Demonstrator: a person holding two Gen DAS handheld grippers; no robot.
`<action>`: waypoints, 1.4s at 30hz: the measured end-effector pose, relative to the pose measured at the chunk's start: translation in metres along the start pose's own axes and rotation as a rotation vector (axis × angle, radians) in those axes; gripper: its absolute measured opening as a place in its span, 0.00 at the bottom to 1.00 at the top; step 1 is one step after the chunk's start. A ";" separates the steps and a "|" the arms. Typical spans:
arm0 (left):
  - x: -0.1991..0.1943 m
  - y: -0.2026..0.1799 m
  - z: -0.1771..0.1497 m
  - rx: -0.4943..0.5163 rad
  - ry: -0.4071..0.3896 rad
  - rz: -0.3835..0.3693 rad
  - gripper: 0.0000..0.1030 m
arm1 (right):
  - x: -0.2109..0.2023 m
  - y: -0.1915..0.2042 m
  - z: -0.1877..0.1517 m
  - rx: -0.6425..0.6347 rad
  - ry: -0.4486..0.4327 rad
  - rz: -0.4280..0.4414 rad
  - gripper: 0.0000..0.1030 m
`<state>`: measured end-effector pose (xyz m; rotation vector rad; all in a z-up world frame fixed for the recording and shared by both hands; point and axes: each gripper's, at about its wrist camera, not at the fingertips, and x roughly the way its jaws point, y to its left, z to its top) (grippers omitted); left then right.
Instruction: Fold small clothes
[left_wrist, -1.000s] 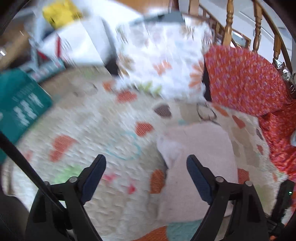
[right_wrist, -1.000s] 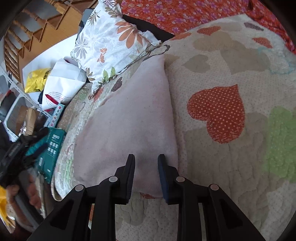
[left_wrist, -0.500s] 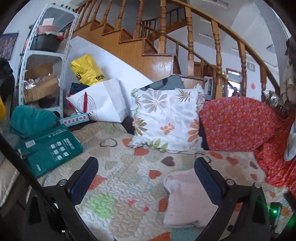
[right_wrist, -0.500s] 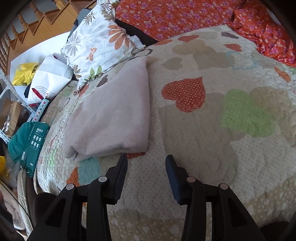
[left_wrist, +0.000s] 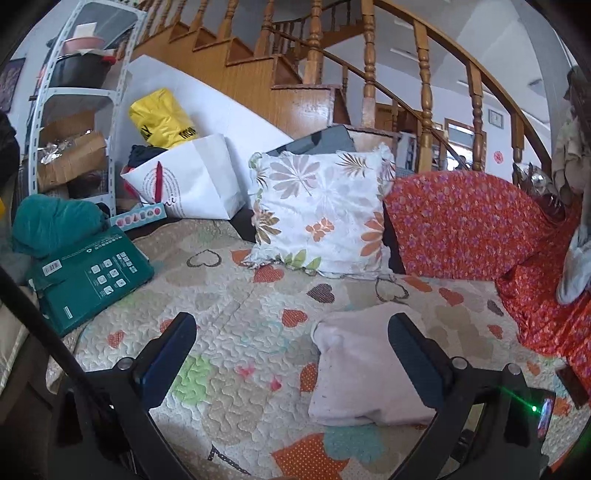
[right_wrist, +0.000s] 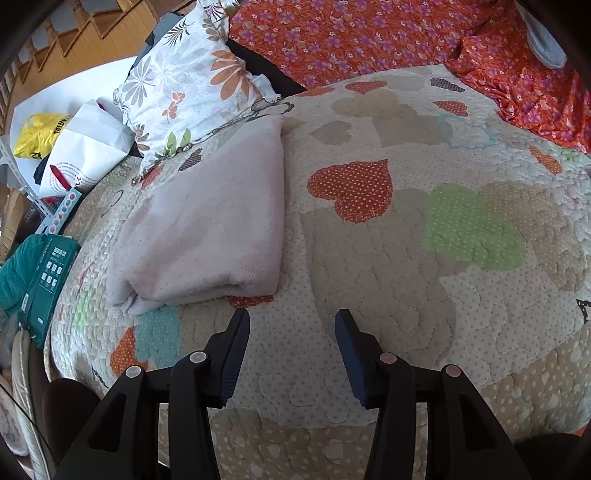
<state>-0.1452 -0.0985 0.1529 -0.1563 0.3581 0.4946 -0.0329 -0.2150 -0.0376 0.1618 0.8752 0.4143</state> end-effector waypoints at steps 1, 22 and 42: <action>0.003 -0.003 -0.004 0.016 0.025 -0.021 1.00 | 0.000 0.000 0.000 -0.002 -0.003 -0.008 0.51; 0.074 -0.032 -0.081 0.143 0.415 0.022 1.00 | -0.005 0.002 0.002 -0.039 -0.073 -0.163 0.60; 0.085 -0.032 -0.094 0.155 0.477 0.029 1.00 | 0.006 0.013 0.001 -0.100 -0.058 -0.185 0.64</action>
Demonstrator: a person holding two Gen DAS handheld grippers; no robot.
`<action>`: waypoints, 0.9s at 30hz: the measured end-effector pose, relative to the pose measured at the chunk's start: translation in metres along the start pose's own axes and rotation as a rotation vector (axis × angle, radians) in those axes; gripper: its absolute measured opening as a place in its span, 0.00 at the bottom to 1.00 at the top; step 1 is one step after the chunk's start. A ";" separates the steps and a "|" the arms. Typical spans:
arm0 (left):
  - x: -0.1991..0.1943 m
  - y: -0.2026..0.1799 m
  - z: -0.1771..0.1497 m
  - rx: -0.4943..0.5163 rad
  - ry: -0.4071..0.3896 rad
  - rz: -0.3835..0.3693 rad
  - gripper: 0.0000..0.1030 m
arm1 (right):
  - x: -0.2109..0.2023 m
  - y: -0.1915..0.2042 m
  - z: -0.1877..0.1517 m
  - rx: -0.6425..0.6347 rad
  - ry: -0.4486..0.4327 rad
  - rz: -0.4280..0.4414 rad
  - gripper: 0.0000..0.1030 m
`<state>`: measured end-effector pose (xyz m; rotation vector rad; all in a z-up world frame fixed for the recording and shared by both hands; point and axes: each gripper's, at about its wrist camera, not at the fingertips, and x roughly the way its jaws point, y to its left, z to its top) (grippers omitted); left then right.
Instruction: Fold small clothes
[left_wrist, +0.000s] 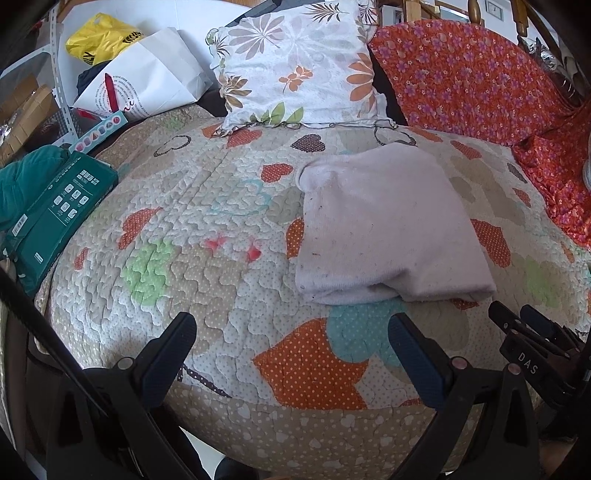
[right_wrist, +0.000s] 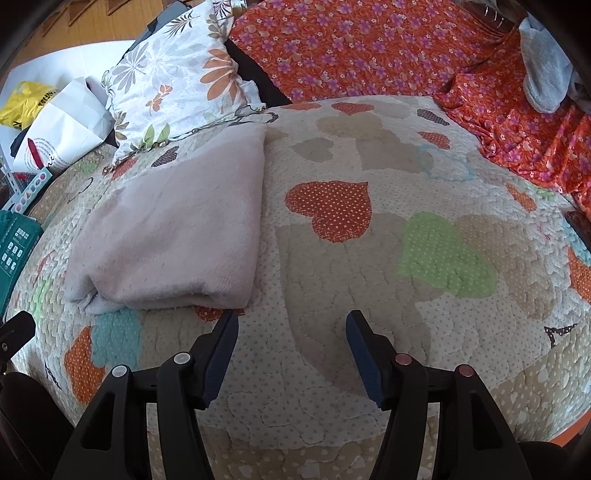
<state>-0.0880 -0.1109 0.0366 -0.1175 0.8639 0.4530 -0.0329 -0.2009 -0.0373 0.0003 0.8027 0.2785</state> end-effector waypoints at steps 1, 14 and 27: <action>0.000 0.000 0.000 0.000 0.000 -0.002 1.00 | 0.000 0.001 0.000 -0.003 -0.001 -0.002 0.64; 0.007 -0.001 -0.002 -0.005 0.034 -0.005 1.00 | -0.004 0.002 0.000 -0.012 -0.017 -0.013 0.65; 0.017 -0.003 -0.008 -0.005 0.077 -0.029 1.00 | -0.008 0.005 0.000 -0.016 -0.035 -0.021 0.66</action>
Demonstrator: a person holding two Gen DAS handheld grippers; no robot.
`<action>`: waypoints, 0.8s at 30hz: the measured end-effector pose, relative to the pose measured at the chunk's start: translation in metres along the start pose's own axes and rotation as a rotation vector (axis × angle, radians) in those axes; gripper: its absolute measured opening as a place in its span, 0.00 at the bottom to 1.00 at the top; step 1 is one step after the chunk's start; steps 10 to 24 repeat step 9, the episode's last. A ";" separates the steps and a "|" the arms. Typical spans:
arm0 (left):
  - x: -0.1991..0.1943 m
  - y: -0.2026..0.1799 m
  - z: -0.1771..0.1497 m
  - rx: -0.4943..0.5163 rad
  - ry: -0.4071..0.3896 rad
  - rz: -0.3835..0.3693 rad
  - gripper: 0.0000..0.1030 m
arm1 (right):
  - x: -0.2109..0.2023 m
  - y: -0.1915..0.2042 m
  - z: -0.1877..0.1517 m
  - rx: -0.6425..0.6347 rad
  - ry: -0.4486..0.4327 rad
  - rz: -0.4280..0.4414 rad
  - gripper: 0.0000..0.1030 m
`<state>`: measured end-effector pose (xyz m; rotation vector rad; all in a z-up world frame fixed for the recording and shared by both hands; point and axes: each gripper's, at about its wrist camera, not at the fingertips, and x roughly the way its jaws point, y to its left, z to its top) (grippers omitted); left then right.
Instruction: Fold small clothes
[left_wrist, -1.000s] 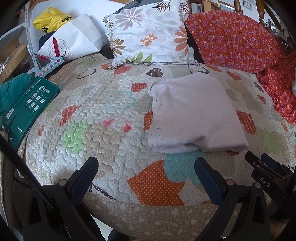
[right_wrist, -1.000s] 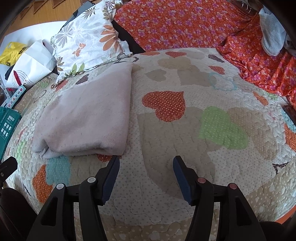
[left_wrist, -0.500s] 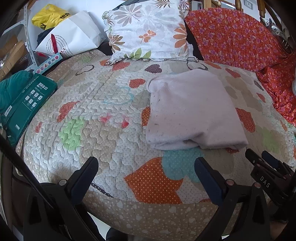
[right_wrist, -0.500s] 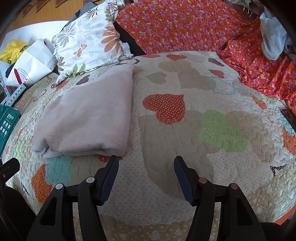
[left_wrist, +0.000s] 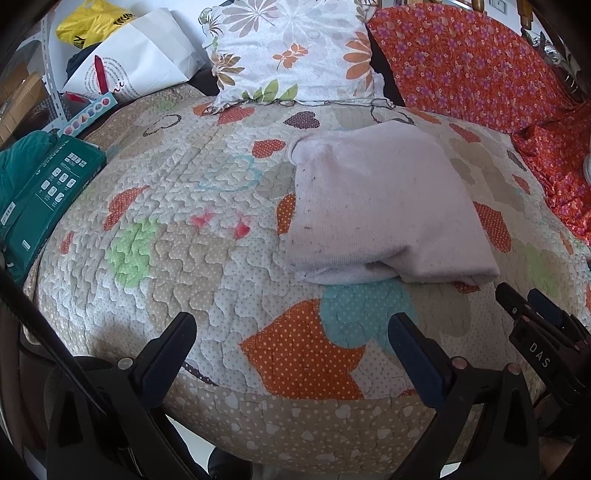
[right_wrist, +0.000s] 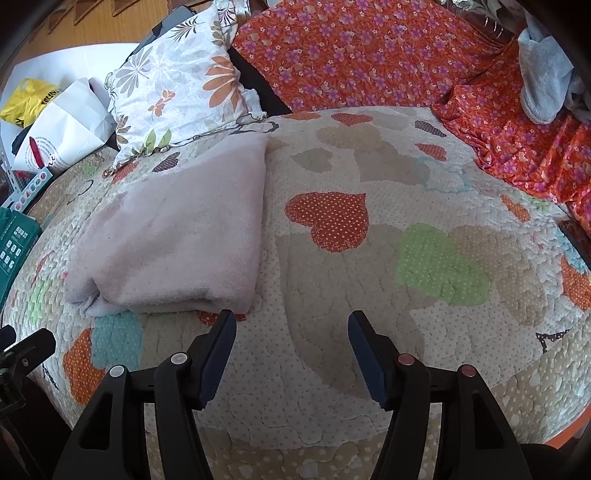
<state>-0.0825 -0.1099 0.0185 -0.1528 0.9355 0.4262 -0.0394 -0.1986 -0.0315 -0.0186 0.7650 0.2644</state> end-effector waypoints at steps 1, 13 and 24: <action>0.000 0.000 0.000 0.002 0.002 -0.002 1.00 | 0.000 0.000 0.000 -0.004 -0.002 -0.001 0.66; 0.002 -0.004 -0.002 0.013 0.002 -0.004 1.00 | 0.000 0.003 0.000 -0.028 -0.008 -0.008 0.68; 0.002 -0.004 -0.002 0.013 0.002 -0.004 1.00 | 0.000 0.003 0.000 -0.028 -0.008 -0.008 0.68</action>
